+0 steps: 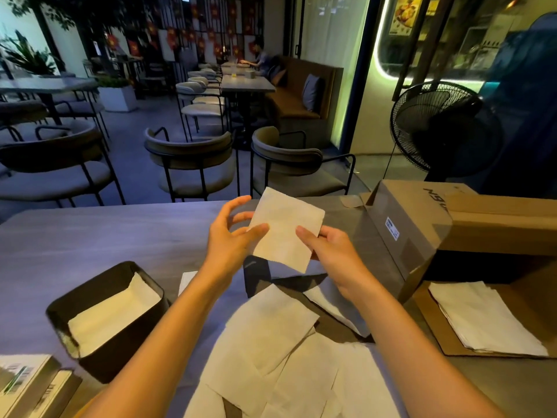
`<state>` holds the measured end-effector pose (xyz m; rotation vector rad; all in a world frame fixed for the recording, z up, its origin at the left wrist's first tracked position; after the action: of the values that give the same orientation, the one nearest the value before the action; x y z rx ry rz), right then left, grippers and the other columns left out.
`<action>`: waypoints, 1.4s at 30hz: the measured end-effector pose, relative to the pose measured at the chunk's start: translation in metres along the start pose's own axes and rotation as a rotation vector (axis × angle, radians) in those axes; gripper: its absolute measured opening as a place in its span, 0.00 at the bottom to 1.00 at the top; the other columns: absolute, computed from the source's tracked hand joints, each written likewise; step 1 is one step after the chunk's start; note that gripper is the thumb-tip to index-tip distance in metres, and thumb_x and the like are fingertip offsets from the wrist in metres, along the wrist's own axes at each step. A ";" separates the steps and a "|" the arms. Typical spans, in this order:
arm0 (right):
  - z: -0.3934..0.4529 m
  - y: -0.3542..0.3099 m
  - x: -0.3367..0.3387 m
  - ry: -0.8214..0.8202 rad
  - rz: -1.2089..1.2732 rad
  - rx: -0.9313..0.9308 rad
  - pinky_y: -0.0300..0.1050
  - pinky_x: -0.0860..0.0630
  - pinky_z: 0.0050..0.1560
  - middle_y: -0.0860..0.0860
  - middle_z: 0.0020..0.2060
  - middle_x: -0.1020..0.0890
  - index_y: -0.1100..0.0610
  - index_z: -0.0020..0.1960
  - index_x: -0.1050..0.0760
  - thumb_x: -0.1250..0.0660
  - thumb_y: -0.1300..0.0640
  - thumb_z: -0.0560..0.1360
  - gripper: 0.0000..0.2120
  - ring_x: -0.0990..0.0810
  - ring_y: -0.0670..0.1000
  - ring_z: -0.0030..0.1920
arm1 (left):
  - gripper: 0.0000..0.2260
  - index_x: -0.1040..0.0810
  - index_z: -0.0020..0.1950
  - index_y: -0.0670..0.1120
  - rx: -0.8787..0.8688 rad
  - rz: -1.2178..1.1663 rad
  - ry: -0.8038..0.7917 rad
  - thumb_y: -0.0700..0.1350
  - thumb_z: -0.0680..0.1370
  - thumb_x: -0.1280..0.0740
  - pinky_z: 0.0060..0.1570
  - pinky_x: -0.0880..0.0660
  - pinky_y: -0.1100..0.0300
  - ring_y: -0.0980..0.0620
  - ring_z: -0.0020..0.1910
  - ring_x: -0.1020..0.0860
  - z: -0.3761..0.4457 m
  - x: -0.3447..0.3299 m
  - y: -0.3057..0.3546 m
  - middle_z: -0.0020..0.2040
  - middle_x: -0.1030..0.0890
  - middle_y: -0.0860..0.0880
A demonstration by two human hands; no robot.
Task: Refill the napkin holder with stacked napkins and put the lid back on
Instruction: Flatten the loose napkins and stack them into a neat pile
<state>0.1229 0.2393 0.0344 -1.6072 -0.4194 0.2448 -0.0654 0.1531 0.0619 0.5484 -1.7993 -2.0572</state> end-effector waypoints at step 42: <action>-0.035 0.010 0.025 -0.120 -1.131 -0.013 0.51 0.26 0.56 0.54 0.55 0.23 0.56 0.60 0.29 0.39 0.63 0.83 0.07 0.24 0.56 0.56 | 0.18 0.23 0.64 0.57 -0.223 0.954 -0.085 0.63 0.78 0.40 0.60 0.34 0.49 0.50 0.62 0.27 -0.030 -0.025 -0.031 0.62 0.22 0.52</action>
<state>0.1609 0.2173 0.0295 -1.1540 -1.3334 -0.5248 -0.0291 0.1434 0.0295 -0.4110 -1.4090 -1.5486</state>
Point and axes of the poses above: each hand's wrist, its own z-axis towards the middle knuckle, its own x-axis out of the back of the hand, y = z × x, the point moved 9 cm from there along z, towards the middle knuckle
